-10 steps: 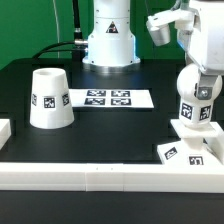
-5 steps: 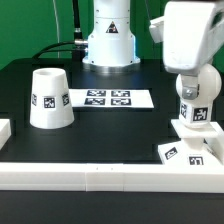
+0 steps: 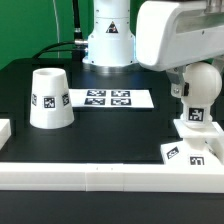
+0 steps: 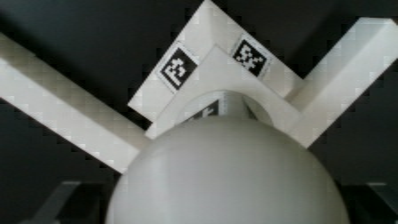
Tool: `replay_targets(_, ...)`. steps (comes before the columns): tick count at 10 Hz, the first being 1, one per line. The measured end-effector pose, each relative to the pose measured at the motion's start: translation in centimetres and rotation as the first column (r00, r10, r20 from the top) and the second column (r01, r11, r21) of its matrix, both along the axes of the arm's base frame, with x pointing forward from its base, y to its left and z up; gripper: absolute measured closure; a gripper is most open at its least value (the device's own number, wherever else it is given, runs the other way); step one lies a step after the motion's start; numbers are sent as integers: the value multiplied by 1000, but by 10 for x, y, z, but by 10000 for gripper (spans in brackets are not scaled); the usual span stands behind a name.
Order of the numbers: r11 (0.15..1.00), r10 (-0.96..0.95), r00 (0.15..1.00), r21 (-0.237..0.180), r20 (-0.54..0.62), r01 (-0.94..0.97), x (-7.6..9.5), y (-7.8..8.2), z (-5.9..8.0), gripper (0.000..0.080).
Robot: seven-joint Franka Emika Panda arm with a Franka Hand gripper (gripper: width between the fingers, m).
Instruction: Assemble lamp
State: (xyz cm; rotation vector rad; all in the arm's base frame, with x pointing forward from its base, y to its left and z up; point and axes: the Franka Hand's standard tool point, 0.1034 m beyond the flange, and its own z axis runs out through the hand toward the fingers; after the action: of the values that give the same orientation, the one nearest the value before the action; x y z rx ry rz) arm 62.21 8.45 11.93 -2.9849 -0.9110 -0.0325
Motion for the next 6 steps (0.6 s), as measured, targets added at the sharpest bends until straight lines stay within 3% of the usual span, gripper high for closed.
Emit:
replay_targets(4, 956, -293, 956, 3, -8, 293, 0, 0, 0, 222)
replay_targets(6, 892, -453, 892, 4, -14, 453, 0, 0, 0, 222)
